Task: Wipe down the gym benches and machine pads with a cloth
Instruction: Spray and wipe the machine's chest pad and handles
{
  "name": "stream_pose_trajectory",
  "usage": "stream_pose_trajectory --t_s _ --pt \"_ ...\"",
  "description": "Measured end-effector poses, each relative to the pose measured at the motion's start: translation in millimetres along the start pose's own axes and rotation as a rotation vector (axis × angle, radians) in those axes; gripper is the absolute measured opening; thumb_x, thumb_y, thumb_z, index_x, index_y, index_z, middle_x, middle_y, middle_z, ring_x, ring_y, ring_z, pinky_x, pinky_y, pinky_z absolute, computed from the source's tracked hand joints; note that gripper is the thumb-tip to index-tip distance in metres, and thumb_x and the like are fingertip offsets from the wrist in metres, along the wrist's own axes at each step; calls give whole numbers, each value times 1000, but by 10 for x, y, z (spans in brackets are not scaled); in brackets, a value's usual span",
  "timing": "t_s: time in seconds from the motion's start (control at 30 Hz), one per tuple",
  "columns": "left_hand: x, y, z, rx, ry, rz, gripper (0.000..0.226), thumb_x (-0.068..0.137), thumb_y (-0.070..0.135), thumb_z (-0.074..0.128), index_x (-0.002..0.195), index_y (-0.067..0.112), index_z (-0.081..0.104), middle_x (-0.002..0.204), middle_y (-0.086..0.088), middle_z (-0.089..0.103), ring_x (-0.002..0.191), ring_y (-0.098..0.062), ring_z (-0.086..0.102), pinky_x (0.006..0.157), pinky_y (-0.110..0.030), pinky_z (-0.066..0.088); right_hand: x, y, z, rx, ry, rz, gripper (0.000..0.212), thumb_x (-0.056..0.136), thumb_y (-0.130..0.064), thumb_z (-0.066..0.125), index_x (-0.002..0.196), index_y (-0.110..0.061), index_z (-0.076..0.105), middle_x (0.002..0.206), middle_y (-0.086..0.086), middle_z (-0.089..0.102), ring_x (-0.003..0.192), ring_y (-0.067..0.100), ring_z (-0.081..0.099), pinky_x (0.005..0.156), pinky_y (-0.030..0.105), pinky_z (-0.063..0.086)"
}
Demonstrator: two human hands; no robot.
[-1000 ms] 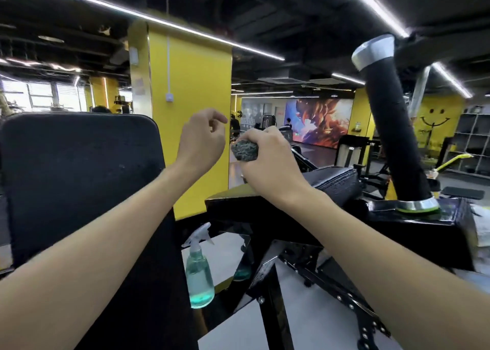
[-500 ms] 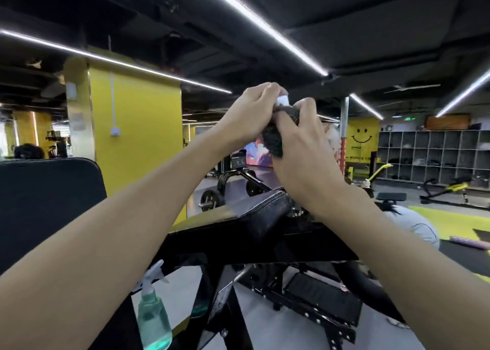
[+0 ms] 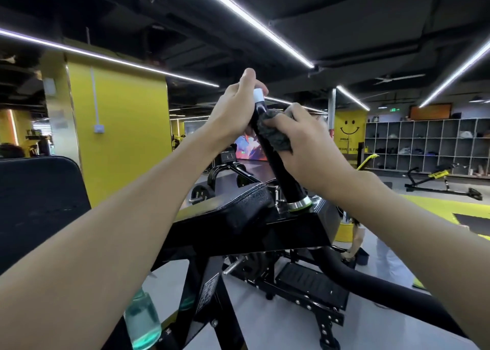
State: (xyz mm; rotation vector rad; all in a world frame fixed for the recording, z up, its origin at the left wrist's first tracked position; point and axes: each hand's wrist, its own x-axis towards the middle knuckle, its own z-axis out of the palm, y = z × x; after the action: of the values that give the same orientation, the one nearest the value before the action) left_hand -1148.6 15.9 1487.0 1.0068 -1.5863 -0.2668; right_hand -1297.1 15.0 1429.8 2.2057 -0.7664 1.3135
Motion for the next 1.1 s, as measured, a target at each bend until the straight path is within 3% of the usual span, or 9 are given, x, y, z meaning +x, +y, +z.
stream_pose_trajectory --t_s 0.17,0.3,0.43,0.57,0.77,0.83,0.9,1.03,1.1 --pt "21 -38 18 -14 30 5 66 106 50 12 101 14 66 61 -3 58 49 -14 55 44 -23 40 231 36 -65 225 88 104 26 87 -16 59 111 -13 70 98 5 55 88 20 55 77 17 44" --pt "44 -100 45 -86 44 20 70 105 54 7 95 17 66 69 -7 55 54 -13 51 45 -24 39 169 42 18 206 31 90 29 87 -14 69 116 -10 67 99 5 53 88 21 55 77 26 48" --pt "25 -103 63 -78 50 19 71 105 53 7 99 17 67 71 -9 53 54 -14 50 44 -24 39 -85 155 -93 192 -116 -12 38 87 -9 68 125 -11 63 106 6 51 92 19 52 79 16 42" --pt "41 -109 58 -53 67 26 69 105 53 6 99 20 68 59 -4 53 52 -15 50 48 -27 40 117 148 -80 250 -24 46 38 86 -5 63 125 -9 63 108 1 44 94 13 48 81 -2 32" --pt "24 -111 62 -44 71 32 67 106 51 6 98 22 67 62 -4 51 54 -13 49 51 -25 41 -228 278 -60 252 -160 -48 39 87 -10 58 126 -11 64 108 3 48 94 19 54 87 27 48" --pt "14 -104 76 -44 74 25 67 107 50 6 100 21 66 64 -5 50 54 -10 50 52 -23 41 -225 322 -124 263 -169 -49 38 86 -13 56 122 -14 67 108 1 52 95 17 55 88 16 43" --pt "16 -99 80 -55 83 19 67 107 50 7 100 21 67 63 -4 51 52 -8 50 53 -24 40 -50 313 -129 318 -59 4 37 86 -4 59 120 -15 69 109 0 56 97 15 54 87 9 37" --pt "28 -90 73 -60 96 10 67 107 49 7 94 22 67 60 0 51 51 -8 48 54 -25 39 148 219 2 552 -47 136 46 86 5 57 123 -19 68 108 -1 56 102 12 57 89 29 53" --pt "29 -112 75 -55 90 19 68 106 51 7 95 24 68 62 -3 52 54 -9 49 56 -27 39 -27 226 23 590 -46 132 42 85 4 56 118 -18 71 108 -3 56 102 10 57 90 25 52"
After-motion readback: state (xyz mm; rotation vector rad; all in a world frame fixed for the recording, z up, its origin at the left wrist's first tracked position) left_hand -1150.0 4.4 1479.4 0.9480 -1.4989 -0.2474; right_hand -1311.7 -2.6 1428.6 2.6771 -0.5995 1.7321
